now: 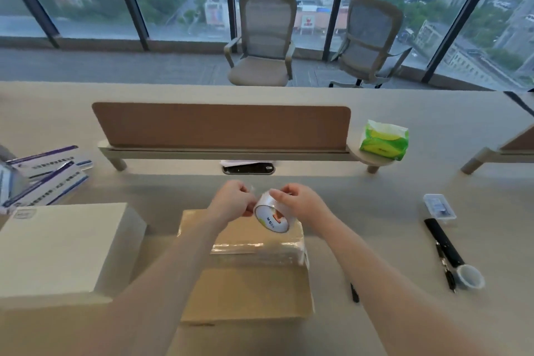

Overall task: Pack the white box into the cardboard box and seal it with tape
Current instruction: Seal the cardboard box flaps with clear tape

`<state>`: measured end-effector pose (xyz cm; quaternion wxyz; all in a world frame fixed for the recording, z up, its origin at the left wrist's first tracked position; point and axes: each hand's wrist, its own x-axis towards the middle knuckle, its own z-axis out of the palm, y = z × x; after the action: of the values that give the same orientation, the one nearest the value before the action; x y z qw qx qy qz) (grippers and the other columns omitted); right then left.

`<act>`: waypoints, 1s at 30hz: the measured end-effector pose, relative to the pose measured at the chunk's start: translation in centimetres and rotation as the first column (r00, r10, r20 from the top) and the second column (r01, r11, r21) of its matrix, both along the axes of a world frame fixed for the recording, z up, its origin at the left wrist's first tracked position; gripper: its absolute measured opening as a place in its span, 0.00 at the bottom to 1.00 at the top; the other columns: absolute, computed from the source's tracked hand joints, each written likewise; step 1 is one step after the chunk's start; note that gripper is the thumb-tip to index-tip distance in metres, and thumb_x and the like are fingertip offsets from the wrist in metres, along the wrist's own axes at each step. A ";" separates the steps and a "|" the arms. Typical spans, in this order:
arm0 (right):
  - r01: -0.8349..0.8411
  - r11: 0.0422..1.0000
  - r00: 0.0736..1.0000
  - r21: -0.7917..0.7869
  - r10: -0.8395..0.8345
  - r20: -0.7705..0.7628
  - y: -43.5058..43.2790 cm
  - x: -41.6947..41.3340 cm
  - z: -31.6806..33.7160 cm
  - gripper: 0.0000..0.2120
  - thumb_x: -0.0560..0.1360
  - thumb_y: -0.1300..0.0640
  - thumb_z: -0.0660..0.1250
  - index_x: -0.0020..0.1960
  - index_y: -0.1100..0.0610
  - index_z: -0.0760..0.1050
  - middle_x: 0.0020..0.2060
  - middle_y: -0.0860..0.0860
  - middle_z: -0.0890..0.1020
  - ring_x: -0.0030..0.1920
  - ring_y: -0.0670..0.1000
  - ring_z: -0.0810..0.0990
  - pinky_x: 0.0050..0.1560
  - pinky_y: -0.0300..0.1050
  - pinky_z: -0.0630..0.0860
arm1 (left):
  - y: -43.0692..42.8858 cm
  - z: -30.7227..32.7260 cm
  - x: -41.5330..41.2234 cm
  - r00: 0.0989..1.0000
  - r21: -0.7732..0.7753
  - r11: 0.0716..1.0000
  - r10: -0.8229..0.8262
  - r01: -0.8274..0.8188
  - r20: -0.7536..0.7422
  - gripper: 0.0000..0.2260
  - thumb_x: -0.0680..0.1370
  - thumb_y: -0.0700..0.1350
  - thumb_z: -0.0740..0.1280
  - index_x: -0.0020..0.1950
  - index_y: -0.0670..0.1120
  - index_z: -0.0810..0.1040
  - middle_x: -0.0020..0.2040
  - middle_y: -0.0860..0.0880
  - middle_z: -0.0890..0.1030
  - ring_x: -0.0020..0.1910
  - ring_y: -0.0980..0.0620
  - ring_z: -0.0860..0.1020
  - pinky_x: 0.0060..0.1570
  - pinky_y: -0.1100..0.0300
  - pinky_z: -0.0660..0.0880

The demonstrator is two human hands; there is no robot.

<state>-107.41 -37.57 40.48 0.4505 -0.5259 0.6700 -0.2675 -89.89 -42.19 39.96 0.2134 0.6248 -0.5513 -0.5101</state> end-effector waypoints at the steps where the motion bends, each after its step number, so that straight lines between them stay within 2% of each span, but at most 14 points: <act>1: 0.002 1.000 1.000 0.004 -0.002 0.026 0.7 1.7 0.1 0.19 0.77 0.41 0.67 0.45 0.59 0.78 0.39 0.52 0.79 0.40 0.52 0.76 0.42 0.46 0.71 | 0.5 0.2 1.9 1.000 -0.002 1.000 0.023 -0.023 0.003 0.10 0.74 0.35 0.69 0.40 0.41 0.69 0.36 0.40 0.78 0.34 0.44 0.80 0.41 0.50 0.83; 2: 0.012 1.000 0.998 0.015 -0.013 0.059 1.4 3.4 0.1 0.21 0.77 0.40 0.66 0.43 0.59 0.78 0.37 0.53 0.79 0.39 0.51 0.75 0.42 0.47 0.70 | 1.1 0.4 3.8 0.999 -0.002 0.999 0.049 -0.049 -0.001 0.10 0.74 0.34 0.69 0.39 0.41 0.68 0.35 0.40 0.78 0.34 0.43 0.80 0.41 0.50 0.83; 3: 0.033 0.999 0.994 0.037 -0.036 0.099 2.0 5.0 -0.1 0.22 0.76 0.39 0.66 0.45 0.60 0.79 0.40 0.54 0.82 0.41 0.50 0.76 0.44 0.46 0.72 | 1.7 0.5 5.7 0.997 0.002 0.997 0.077 -0.077 -0.018 0.11 0.74 0.33 0.68 0.38 0.41 0.67 0.35 0.39 0.77 0.34 0.43 0.80 0.42 0.48 0.83; 5: 0.070 0.994 0.979 0.086 -0.085 0.186 3.1 8.1 -0.4 0.21 0.76 0.39 0.67 0.51 0.56 0.82 0.48 0.53 0.85 0.49 0.50 0.80 0.55 0.47 0.74 | 2.7 0.6 9.2 0.991 0.014 0.993 0.122 -0.121 -0.062 0.12 0.73 0.31 0.67 0.37 0.42 0.66 0.34 0.39 0.77 0.33 0.42 0.80 0.43 0.46 0.83; 7: 0.076 0.992 0.966 0.097 -0.097 0.238 3.9 10.9 -0.6 0.21 0.75 0.38 0.69 0.51 0.57 0.83 0.49 0.55 0.85 0.53 0.53 0.82 0.62 0.52 0.76 | 3.8 0.5 12.3 0.985 0.031 0.989 0.147 -0.145 -0.094 0.11 0.73 0.30 0.67 0.38 0.41 0.67 0.35 0.39 0.77 0.33 0.42 0.80 0.43 0.46 0.83; 9: 0.081 0.993 0.963 0.083 -0.099 0.251 4.6 13.2 -0.7 0.23 0.74 0.38 0.69 0.47 0.59 0.83 0.47 0.58 0.85 0.48 0.53 0.82 0.61 0.53 0.75 | 4.9 0.5 14.5 0.978 0.052 0.985 0.167 -0.162 -0.126 0.09 0.74 0.29 0.65 0.39 0.41 0.68 0.37 0.37 0.78 0.33 0.42 0.81 0.40 0.49 0.83; 11: 0.084 0.995 0.963 0.055 -0.095 0.252 5.0 15.0 -0.5 0.21 0.75 0.40 0.69 0.43 0.59 0.82 0.39 0.57 0.84 0.41 0.51 0.79 0.52 0.49 0.76 | 5.7 0.3 16.2 0.975 0.069 0.982 0.181 -0.173 -0.132 0.09 0.74 0.29 0.64 0.40 0.40 0.69 0.38 0.36 0.78 0.33 0.42 0.81 0.36 0.53 0.82; 14: 0.022 1.000 0.993 -0.009 -0.021 0.114 4.6 17.2 0.0 0.26 0.77 0.39 0.66 0.33 0.59 0.70 0.28 0.49 0.70 0.32 0.48 0.67 0.37 0.45 0.65 | 6.0 -0.5 18.2 0.971 0.075 0.975 0.218 -0.211 -0.104 0.10 0.74 0.30 0.65 0.37 0.40 0.69 0.38 0.36 0.78 0.34 0.42 0.80 0.40 0.50 0.83; 16: -0.033 0.998 0.999 -0.050 0.033 -0.010 3.9 18.4 0.3 0.26 0.78 0.41 0.64 0.31 0.55 0.61 0.26 0.47 0.63 0.29 0.48 0.62 0.33 0.44 0.60 | 6.3 -1.1 19.0 0.968 0.102 0.969 0.234 -0.225 -0.091 0.09 0.74 0.30 0.66 0.38 0.40 0.70 0.37 0.37 0.79 0.33 0.45 0.79 0.38 0.53 0.83; 20: -0.138 0.990 0.964 -0.024 0.129 -0.233 2.2 19.0 0.1 0.25 0.78 0.40 0.63 0.31 0.55 0.63 0.24 0.47 0.66 0.28 0.50 0.65 0.32 0.44 0.62 | 6.3 -2.2 20.2 0.951 0.161 0.949 0.290 -0.271 -0.109 0.07 0.77 0.30 0.65 0.41 0.38 0.70 0.35 0.39 0.77 0.29 0.47 0.76 0.31 0.58 0.80; 22: -0.177 0.983 0.933 0.037 0.180 -0.312 1.9 18.3 -0.3 0.26 0.78 0.40 0.62 0.29 0.54 0.61 0.19 0.44 0.66 0.26 0.50 0.63 0.32 0.43 0.62 | 5.9 -2.6 21.0 0.943 0.165 0.940 0.316 -0.297 -0.104 0.06 0.77 0.31 0.65 0.41 0.38 0.72 0.36 0.39 0.78 0.31 0.46 0.78 0.35 0.56 0.81; 24: -0.204 0.975 0.896 0.083 0.220 -0.385 1.9 17.8 -0.7 0.26 0.78 0.40 0.63 0.29 0.53 0.58 0.20 0.45 0.63 0.26 0.50 0.61 0.33 0.44 0.60 | 5.7 -2.9 21.7 0.948 0.173 0.943 0.304 -0.285 -0.097 0.06 0.77 0.33 0.67 0.40 0.38 0.74 0.38 0.39 0.79 0.34 0.46 0.80 0.37 0.54 0.81; 26: -0.237 0.963 0.832 0.126 0.268 -0.486 1.8 18.2 -0.3 0.25 0.78 0.40 0.62 0.30 0.53 0.60 0.24 0.47 0.66 0.27 0.51 0.64 0.32 0.44 0.61 | 6.0 -3.3 21.9 0.950 0.182 0.943 0.298 -0.278 -0.093 0.06 0.77 0.33 0.67 0.40 0.38 0.74 0.39 0.39 0.79 0.34 0.46 0.80 0.37 0.54 0.81; 30: -0.346 0.916 0.608 0.203 0.384 -0.695 1.0 20.2 0.5 0.24 0.79 0.39 0.58 0.33 0.56 0.69 0.29 0.49 0.76 0.34 0.53 0.75 0.33 0.43 0.68 | 6.4 -4.7 22.1 0.942 0.207 0.929 0.327 -0.306 -0.077 0.06 0.78 0.33 0.66 0.41 0.38 0.73 0.40 0.38 0.78 0.35 0.45 0.79 0.42 0.50 0.81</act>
<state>-87.18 -36.55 41.03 0.2077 -0.7019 0.6772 0.0748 -67.80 -35.75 35.27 0.2618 0.6941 -0.3788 -0.5533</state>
